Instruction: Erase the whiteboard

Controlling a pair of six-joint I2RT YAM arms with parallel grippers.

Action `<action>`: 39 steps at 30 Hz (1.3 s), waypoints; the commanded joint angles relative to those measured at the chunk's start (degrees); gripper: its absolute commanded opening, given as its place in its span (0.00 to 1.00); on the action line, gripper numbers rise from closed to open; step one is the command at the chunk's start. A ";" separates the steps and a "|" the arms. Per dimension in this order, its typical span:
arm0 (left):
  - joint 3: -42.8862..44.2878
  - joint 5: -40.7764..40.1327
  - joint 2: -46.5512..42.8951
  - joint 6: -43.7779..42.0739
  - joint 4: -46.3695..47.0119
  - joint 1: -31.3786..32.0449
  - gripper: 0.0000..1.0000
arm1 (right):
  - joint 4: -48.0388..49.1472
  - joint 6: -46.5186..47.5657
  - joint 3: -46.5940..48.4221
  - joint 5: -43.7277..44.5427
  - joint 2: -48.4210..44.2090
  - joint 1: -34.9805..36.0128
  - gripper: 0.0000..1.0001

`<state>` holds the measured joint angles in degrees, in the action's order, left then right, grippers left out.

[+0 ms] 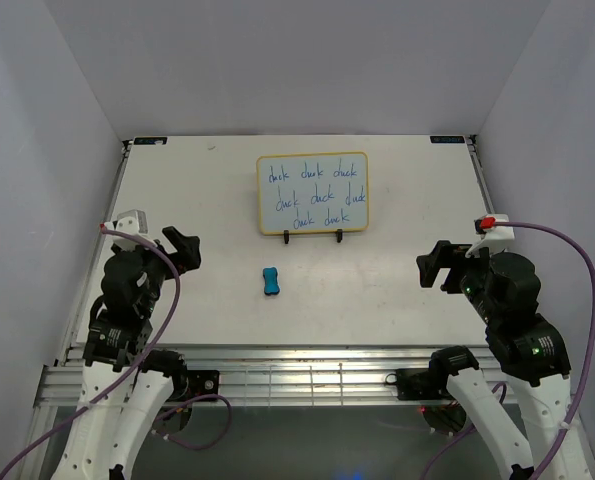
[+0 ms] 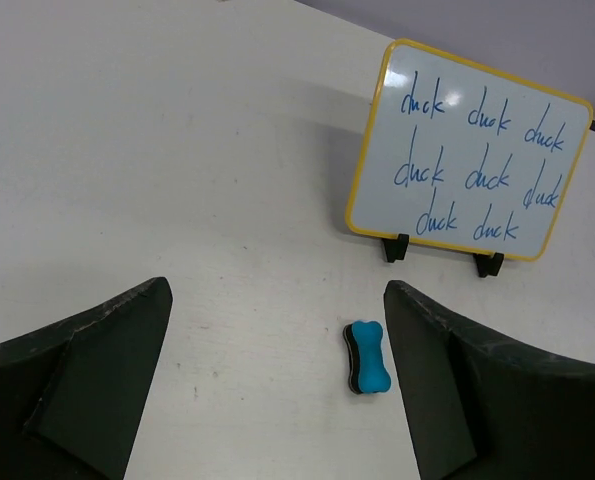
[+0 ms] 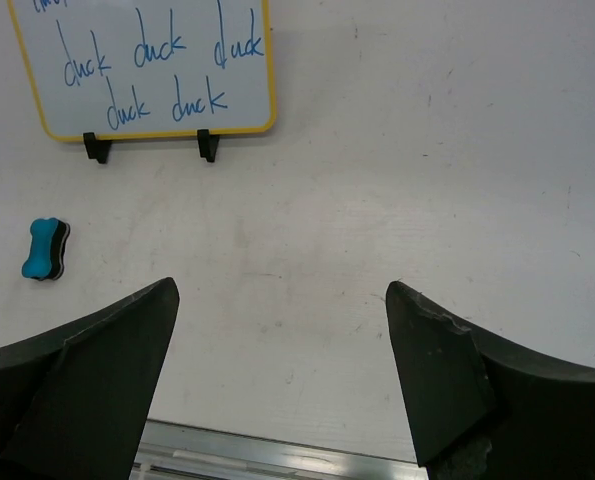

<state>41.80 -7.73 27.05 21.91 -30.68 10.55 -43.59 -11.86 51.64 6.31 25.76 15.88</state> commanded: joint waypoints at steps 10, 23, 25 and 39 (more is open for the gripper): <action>-0.22 7.18 2.91 4.45 4.73 0.09 0.98 | 8.17 0.26 -4.17 -5.69 -8.16 0.38 0.90; -8.32 46.49 38.31 13.78 57.12 -0.17 0.98 | 9.93 -2.47 -8.48 -22.91 -9.94 0.29 0.90; -7.09 45.44 45.76 13.86 61.67 -0.96 0.98 | 9.50 -2.47 -8.13 -24.67 -9.94 0.29 0.90; 2.13 61.59 94.35 39.93 116.33 -10.02 0.98 | 7.82 -0.89 -5.32 -27.84 -11.26 0.21 0.90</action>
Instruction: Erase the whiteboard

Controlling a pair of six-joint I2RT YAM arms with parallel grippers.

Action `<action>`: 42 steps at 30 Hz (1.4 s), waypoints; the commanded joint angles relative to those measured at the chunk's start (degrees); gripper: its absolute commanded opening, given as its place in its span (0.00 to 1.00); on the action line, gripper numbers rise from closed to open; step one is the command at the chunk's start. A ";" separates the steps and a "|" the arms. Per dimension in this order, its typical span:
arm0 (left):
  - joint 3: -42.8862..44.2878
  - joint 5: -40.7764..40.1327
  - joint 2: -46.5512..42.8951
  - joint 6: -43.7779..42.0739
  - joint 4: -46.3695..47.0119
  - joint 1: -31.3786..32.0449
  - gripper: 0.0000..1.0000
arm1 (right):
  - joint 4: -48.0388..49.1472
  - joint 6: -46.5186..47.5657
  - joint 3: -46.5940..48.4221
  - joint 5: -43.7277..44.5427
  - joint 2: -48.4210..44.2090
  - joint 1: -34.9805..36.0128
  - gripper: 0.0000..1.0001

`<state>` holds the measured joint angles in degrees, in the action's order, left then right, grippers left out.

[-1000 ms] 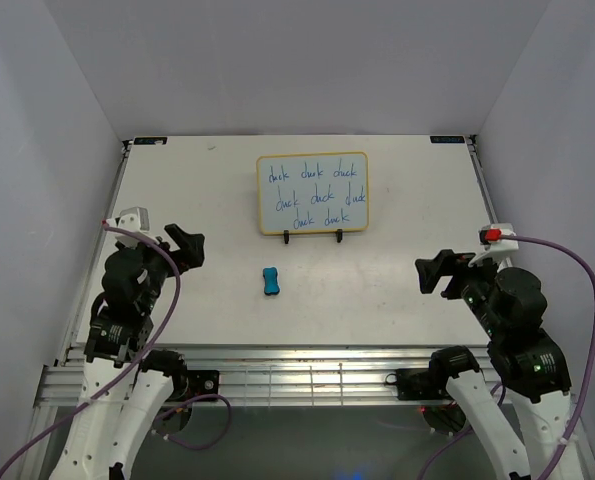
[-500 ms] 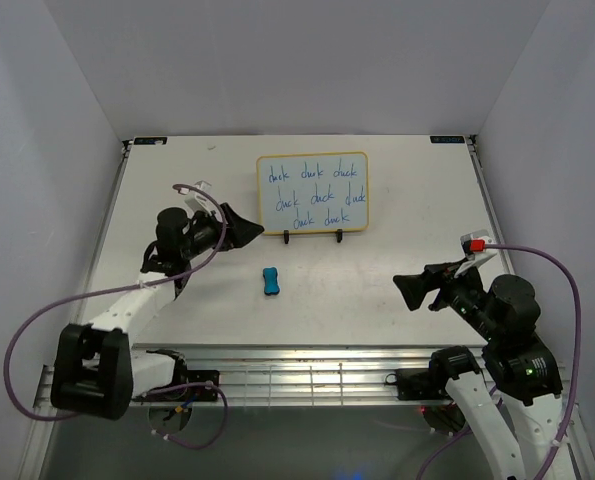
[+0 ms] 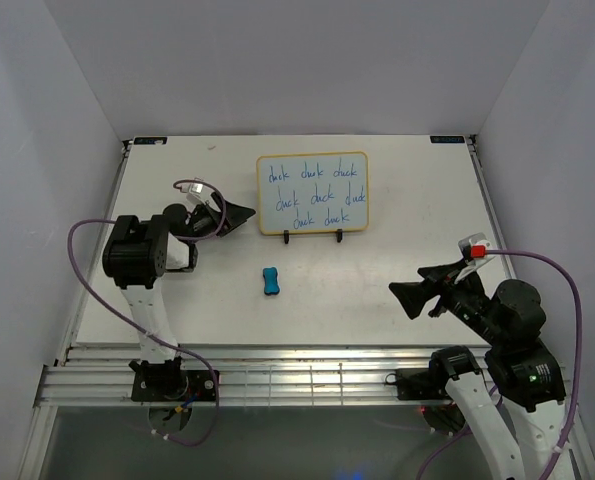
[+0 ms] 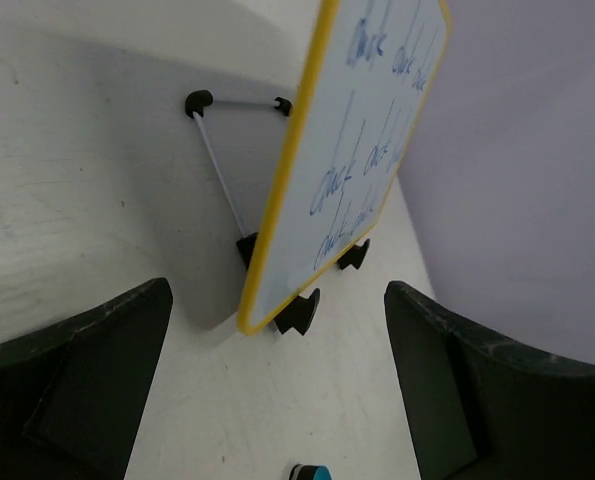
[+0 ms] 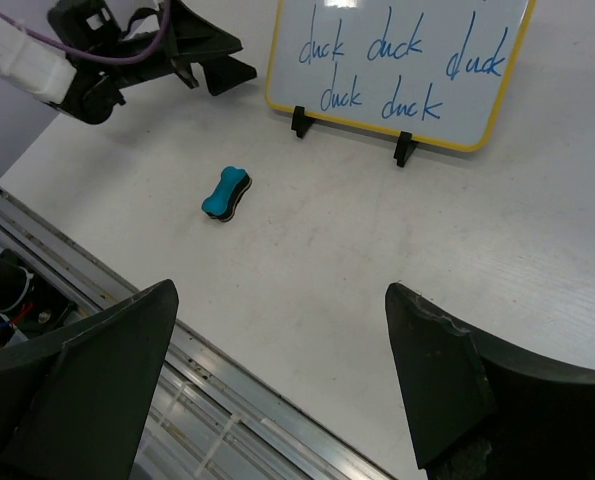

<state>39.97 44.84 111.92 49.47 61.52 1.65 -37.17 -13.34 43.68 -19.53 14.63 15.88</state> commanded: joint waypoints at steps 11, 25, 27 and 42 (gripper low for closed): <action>18.64 16.58 22.09 14.58 20.66 0.02 0.98 | 0.16 2.35 4.48 -2.09 0.83 0.29 0.90; 37.81 18.71 26.51 11.53 8.36 3.71 0.79 | 1.83 2.62 1.14 -2.18 1.89 0.29 0.90; 39.48 18.79 27.21 12.66 9.75 3.80 0.64 | 1.92 2.62 1.23 -2.27 2.07 0.29 0.90; 41.68 20.81 31.69 18.99 15.74 3.89 0.40 | 1.84 3.15 1.76 -1.39 1.45 0.21 0.90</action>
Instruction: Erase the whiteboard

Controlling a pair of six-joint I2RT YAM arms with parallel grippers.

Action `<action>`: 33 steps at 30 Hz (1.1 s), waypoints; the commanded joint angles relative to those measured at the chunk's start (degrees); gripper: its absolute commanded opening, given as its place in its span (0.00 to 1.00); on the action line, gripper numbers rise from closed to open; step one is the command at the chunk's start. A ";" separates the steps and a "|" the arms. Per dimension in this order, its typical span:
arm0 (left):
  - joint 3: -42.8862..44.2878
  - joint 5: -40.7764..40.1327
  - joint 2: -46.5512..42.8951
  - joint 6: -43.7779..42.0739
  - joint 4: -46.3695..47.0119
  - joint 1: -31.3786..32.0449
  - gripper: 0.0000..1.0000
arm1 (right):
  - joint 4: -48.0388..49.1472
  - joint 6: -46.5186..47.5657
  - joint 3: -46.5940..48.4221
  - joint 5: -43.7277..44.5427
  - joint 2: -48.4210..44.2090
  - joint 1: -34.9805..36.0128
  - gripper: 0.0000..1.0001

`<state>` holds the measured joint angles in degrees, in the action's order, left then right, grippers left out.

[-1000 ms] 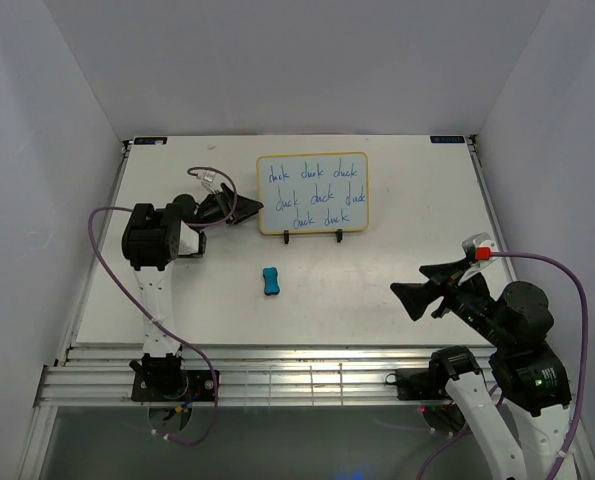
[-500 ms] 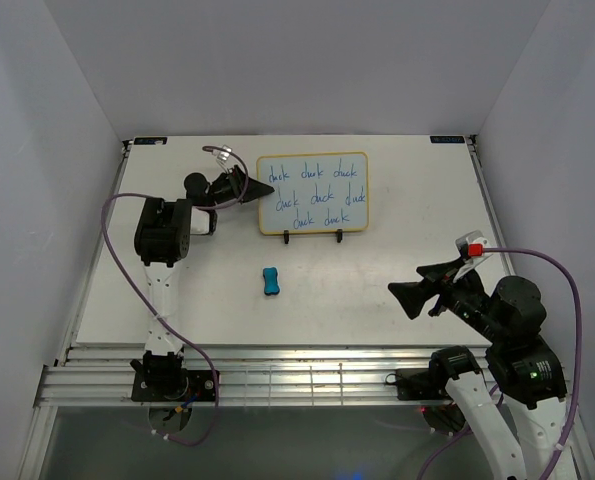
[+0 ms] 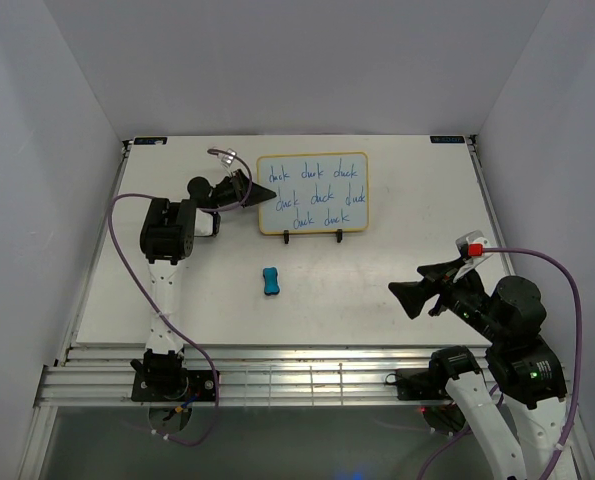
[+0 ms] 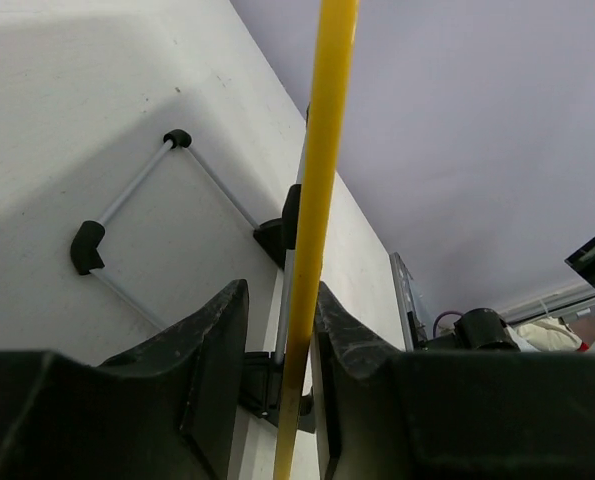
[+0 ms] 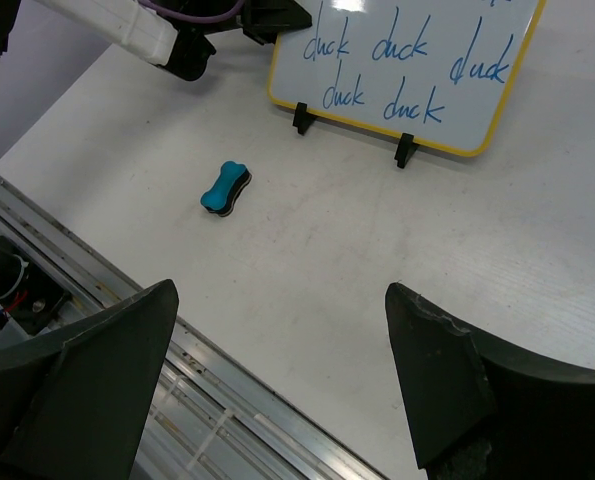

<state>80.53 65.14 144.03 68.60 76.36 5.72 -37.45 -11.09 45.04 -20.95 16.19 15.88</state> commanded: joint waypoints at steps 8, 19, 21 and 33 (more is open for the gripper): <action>3.05 0.86 -0.50 0.66 0.72 0.26 0.37 | 2.56 0.72 -0.30 -0.06 -0.19 0.21 0.90; 4.11 0.95 0.64 4.00 4.41 0.70 0.01 | 2.12 0.81 -0.56 0.30 -0.36 0.29 0.90; 4.02 0.95 0.47 4.78 5.37 0.70 0.00 | 2.12 0.90 -0.56 0.47 -0.45 0.29 0.90; 4.28 -1.60 -10.16 9.10 10.13 0.96 0.00 | 2.12 0.98 -0.91 1.09 -0.72 0.29 0.90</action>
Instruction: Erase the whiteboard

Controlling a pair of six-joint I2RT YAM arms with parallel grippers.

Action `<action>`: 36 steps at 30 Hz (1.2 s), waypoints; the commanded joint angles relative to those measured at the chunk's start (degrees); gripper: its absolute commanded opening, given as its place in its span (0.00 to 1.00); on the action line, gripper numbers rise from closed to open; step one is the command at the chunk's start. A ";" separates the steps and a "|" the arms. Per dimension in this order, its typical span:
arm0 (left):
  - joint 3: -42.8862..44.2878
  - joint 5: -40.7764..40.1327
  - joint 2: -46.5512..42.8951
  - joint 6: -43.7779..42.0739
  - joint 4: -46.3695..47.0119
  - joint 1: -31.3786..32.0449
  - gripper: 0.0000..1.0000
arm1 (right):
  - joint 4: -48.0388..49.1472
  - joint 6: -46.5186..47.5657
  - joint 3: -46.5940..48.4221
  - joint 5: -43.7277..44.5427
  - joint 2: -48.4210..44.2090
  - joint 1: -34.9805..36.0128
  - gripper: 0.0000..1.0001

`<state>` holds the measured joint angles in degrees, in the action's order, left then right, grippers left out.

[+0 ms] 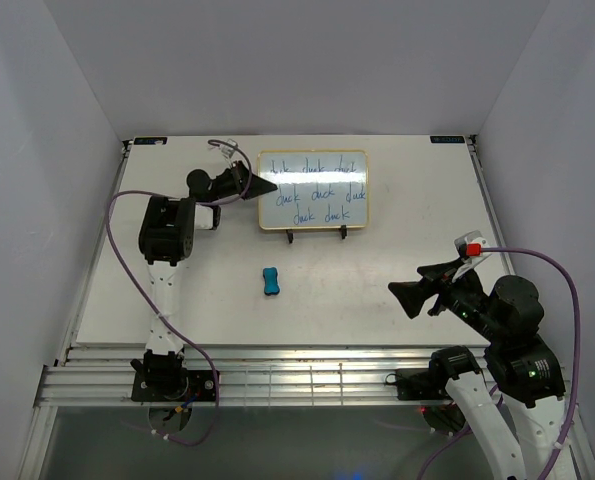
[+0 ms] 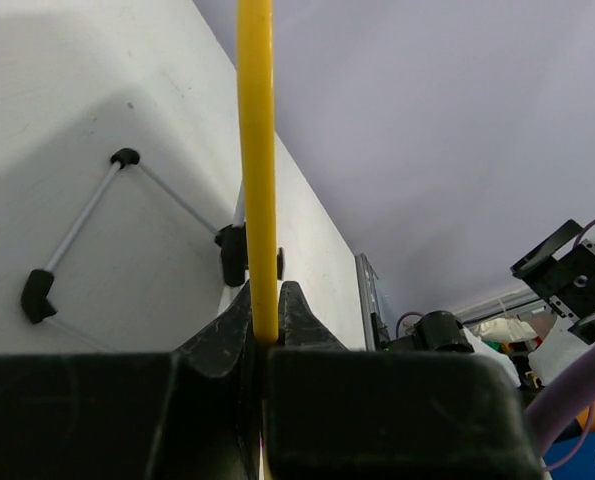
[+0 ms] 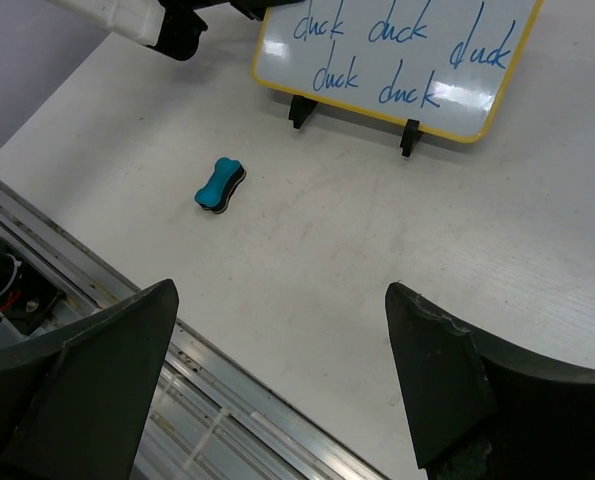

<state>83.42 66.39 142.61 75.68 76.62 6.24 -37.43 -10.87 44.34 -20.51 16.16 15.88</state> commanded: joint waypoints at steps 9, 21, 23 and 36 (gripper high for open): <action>-1.04 -4.69 -23.67 3.68 11.00 0.88 0.00 | 2.19 0.94 -1.18 0.91 -0.08 0.29 0.90; -33.84 -25.35 -73.93 -10.29 -34.76 -9.82 0.00 | 10.86 -7.56 -9.59 -5.66 9.15 0.29 0.90; -36.29 -25.08 -82.37 -13.09 -46.25 -13.69 0.00 | 18.83 -14.15 -12.77 -9.09 9.59 0.38 0.90; -29.03 -61.89 -112.54 -43.76 -108.17 -17.32 0.00 | 23.88 -13.81 -10.93 2.22 29.00 3.71 0.90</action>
<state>49.30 17.10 32.25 38.76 -21.56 -10.81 -18.26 -23.73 30.46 -22.39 42.83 17.39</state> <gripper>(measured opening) 0.115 0.898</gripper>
